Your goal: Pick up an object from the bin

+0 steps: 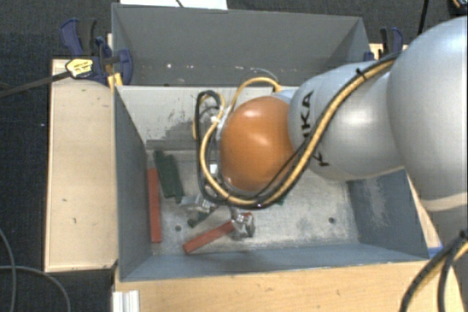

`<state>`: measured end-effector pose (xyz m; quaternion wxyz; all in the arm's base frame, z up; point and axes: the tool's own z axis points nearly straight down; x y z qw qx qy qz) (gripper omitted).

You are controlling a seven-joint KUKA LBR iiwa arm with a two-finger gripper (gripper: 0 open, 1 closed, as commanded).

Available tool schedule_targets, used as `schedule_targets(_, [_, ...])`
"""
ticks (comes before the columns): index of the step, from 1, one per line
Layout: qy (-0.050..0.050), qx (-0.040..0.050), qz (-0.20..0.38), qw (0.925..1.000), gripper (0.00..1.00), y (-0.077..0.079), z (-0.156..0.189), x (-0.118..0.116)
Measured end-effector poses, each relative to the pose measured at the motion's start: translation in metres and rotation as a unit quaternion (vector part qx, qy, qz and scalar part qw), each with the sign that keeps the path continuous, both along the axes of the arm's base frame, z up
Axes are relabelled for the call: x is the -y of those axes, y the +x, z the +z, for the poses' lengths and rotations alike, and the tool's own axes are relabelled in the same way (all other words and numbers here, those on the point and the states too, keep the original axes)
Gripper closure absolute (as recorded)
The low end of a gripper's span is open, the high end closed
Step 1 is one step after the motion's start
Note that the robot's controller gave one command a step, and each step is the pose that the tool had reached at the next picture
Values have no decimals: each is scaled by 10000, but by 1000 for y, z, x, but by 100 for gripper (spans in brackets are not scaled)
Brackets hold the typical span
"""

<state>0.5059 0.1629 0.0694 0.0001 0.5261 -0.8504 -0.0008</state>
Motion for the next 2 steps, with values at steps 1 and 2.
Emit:
schedule_targets(1, [15, 37, -27, 10000, 100, 2, 2, 0])
schedule_targets(2, [13, 52, -63, 10000, 100, 5, 123, -1])
